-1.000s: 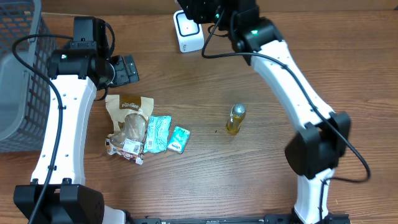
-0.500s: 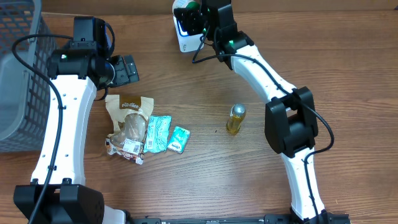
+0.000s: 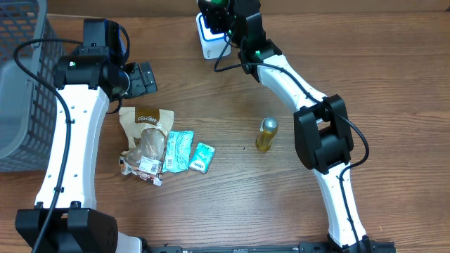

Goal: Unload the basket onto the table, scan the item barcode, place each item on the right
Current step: 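Hold the jar's label in front of the white scanner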

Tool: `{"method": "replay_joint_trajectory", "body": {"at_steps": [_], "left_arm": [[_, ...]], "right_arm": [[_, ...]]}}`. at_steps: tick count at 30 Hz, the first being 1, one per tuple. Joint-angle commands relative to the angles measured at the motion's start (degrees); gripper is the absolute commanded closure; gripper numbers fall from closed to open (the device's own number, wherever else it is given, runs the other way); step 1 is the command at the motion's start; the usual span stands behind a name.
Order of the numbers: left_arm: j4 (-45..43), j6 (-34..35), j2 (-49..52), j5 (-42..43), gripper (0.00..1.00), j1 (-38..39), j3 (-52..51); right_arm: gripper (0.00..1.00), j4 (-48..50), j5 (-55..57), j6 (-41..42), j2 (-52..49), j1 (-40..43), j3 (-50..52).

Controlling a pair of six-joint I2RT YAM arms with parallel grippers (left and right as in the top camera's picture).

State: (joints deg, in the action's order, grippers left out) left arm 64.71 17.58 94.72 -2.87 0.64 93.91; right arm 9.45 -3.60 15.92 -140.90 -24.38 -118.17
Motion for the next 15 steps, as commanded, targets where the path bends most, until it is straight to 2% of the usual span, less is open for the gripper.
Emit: {"method": "replay_joint_trajectory", "body": {"at_steps": [1,7,15], "left_arm": [[-0.2,-0.9,-0.3,-0.5,0.01,-0.1,0.7],[-0.2,-0.9,-0.3,-0.5,0.01,-0.1,0.7],[-0.2,-0.9,-0.3,-0.5,0.00,-0.1,0.7]], "right_arm": [[0.93,2.0,1.2,0.6,-0.7,0.0,-1.7],[0.93,6.9,1.6,0.6,-3.3,0.0,-1.7],[0.93,7.2,5.3,3.6,-6.2,0.0,-1.7]]}}
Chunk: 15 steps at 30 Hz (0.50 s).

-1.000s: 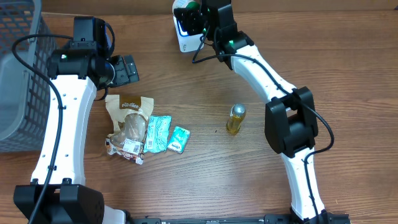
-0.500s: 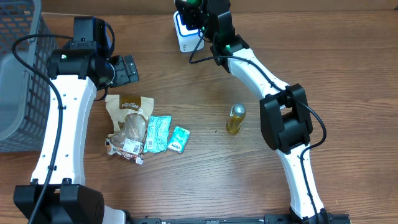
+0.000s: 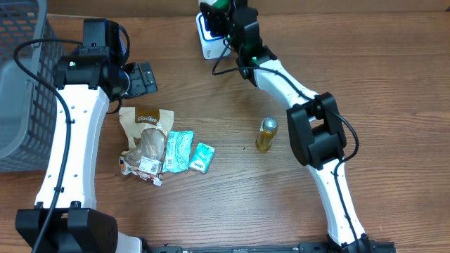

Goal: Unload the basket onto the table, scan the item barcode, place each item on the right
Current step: 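Hold the jar's label in front of the white scanner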

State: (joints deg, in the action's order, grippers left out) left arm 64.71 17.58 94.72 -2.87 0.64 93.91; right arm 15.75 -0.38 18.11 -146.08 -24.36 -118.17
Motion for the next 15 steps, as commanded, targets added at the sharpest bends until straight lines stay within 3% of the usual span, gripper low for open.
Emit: {"method": "replay_joint_trajectory", "body": {"at_steps": [1,4,13,15], "left_arm": [[-0.2,-0.9,-0.3,-0.5,0.00,-0.1,0.7],[-0.2,-0.9,-0.3,-0.5,0.00,-0.1,0.7],[-0.2,-0.9,-0.3,-0.5,0.00,-0.1,0.7],[-0.2,-0.9,-0.3,-0.5,0.00,-0.1,0.7]], "right_arm": [[0.92,1.1,2.1,1.4,-1.3,0.0,-1.7],[0.89,1.1,2.0,1.4,-1.5,0.0,-1.7],[0.91,6.2,-0.4,1.4,-1.5,0.0,-1.7],[0.96,7.1,-0.4,1.4,-1.5,0.0,-1.7]]}}
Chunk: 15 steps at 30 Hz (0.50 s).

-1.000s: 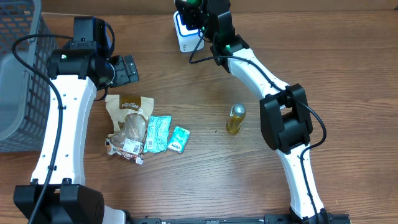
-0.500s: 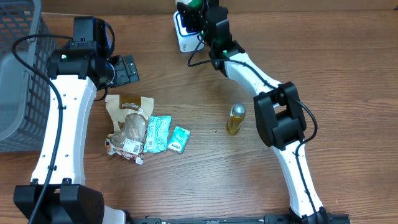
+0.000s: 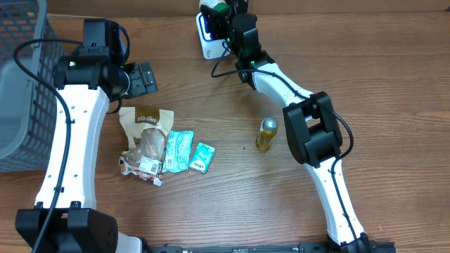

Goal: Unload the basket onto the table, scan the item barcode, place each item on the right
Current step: 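Hold the jar's label in front of the white scanner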

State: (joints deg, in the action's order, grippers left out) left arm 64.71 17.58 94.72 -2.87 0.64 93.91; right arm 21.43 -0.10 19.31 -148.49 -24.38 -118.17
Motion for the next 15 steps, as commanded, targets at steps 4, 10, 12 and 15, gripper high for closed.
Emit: {"method": "replay_joint_trajectory", "body": {"at_steps": [4,10,12,15], "left_arm": [[-0.2,-0.9,-0.3,-0.5,0.00,-0.1,0.7],[-0.2,-0.9,-0.3,-0.5,0.00,-0.1,0.7],[-0.2,-0.9,-0.3,-0.5,0.00,-0.1,0.7],[-0.2,-0.9,-0.3,-0.5,0.00,-0.1,0.7]], "right_arm": [[0.96,4.5,-1.1,0.2,2.4,0.1,-1.7],[0.96,-5.6,-4.1,0.2,13.1,1.5,-1.7],[0.95,-12.5,-5.1,0.2,17.6,2.4,-1.7],[0.91,-25.9,-5.4,0.2,25.1,4.0,-1.7]]}}
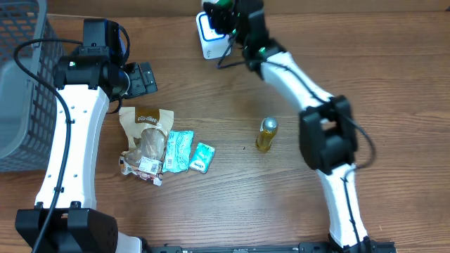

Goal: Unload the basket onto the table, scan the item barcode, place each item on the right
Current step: 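Hold the jar's label in front of the white scanner, then carry the green-lidded jar right and set it down on the table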

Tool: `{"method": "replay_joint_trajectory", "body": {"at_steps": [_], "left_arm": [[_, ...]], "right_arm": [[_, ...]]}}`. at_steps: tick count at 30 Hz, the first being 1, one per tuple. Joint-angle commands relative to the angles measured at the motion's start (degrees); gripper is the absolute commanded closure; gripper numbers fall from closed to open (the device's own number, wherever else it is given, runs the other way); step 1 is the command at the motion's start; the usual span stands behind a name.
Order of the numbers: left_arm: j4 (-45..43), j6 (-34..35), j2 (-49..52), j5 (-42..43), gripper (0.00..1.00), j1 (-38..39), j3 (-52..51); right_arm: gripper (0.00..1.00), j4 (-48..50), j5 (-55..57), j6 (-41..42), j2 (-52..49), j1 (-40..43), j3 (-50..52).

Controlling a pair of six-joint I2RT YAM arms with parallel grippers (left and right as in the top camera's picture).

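The white barcode scanner (pixel 208 39) with a blue front stands at the table's far edge, in the middle. My right gripper (pixel 222 10) is over its top; the wrist hides the fingers, and a green light shows there. A small yellow bottle (pixel 266 135) stands upright mid-table, next to the right arm's elbow. A brown bread bag (pixel 145 140) and two teal packets (pixel 181 151) lie left of centre. My left gripper (pixel 145 78) hovers open above the table, just beyond the bread bag, holding nothing.
A grey mesh basket (pixel 21 91) fills the far left edge of the table. The right arm's white links stretch from the front right across to the scanner, passing close to the bottle.
The right arm's elbow has swung to the right, and its wrist now sits a little more to the right over the scanner. The scanner, the items and the left arm are where they were.
The right gripper stayed at the scanner's top throughout. Its elbow stood right of the bottle, then a little further left in each of the two later moments, and is now back to the right. The left arm and all items kept still.
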State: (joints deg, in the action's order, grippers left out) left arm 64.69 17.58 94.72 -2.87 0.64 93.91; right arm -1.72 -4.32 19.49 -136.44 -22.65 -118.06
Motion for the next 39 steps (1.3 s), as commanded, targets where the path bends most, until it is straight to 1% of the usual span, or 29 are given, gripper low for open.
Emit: {"method": "replay_joint_trajectory", "body": {"at_steps": [1,6,9,12,16,19,21,24,28,31,34,39], "left_arm": [[-0.2,-0.9,-0.3,-0.5,0.00,-0.1,0.7],[-0.2,-0.9,-0.3,-0.5,0.00,-0.1,0.7],[-0.2,-0.9,-0.3,-0.5,0.00,-0.1,0.7],[-0.2,-0.9,-0.3,-0.5,0.01,-0.1,0.7],[-0.2,-0.9,-0.3,-0.5,0.01,-0.1,0.7],[-0.2,-0.9,-0.3,-0.5,0.00,-0.1,0.7],[-0.2,-0.9,-0.3,-0.5,0.00,-0.1,0.7],[-0.2,-0.9,-0.3,-0.5,0.01,-0.1,0.7],[-0.2,-0.9,-0.3,-0.5,0.00,-0.1,0.7],[-0.2,-0.9,-0.3,-0.5,0.00,-0.1,0.7],[-0.2,-0.9,-0.3,-0.5,0.00,-0.1,0.7],[-0.2,-0.9,-0.3,-0.5,0.00,-0.1,0.7]], "right_arm": [[0.91,-8.2,-1.1,0.0,16.0,3.1,-1.8],[0.91,-33.2,-1.1,0.0,27.6,8.9,-1.8],[0.91,-46.9,-1.2,0.1,32.0,13.2,-1.8],[0.91,-59.6,-1.1,0.1,33.9,17.2,-1.8],[0.90,-75.4,-1.0,0.0,33.5,21.7,-0.9],[0.87,-81.4,-0.9,0.0,33.5,23.8,2.8],[0.87,-82.5,-0.9,0.0,33.5,24.8,6.2],[0.86,-81.1,-0.9,0.0,33.5,26.0,11.7],[0.83,-76.3,-0.8,0.1,33.5,26.6,20.1],[0.81,-71.8,2.2,1.8,33.5,26.7,26.7],[0.80,-68.2,5.9,3.8,33.5,26.7,31.8],[0.76,-63.1,6.4,4.5,33.5,26.6,38.9]]}}
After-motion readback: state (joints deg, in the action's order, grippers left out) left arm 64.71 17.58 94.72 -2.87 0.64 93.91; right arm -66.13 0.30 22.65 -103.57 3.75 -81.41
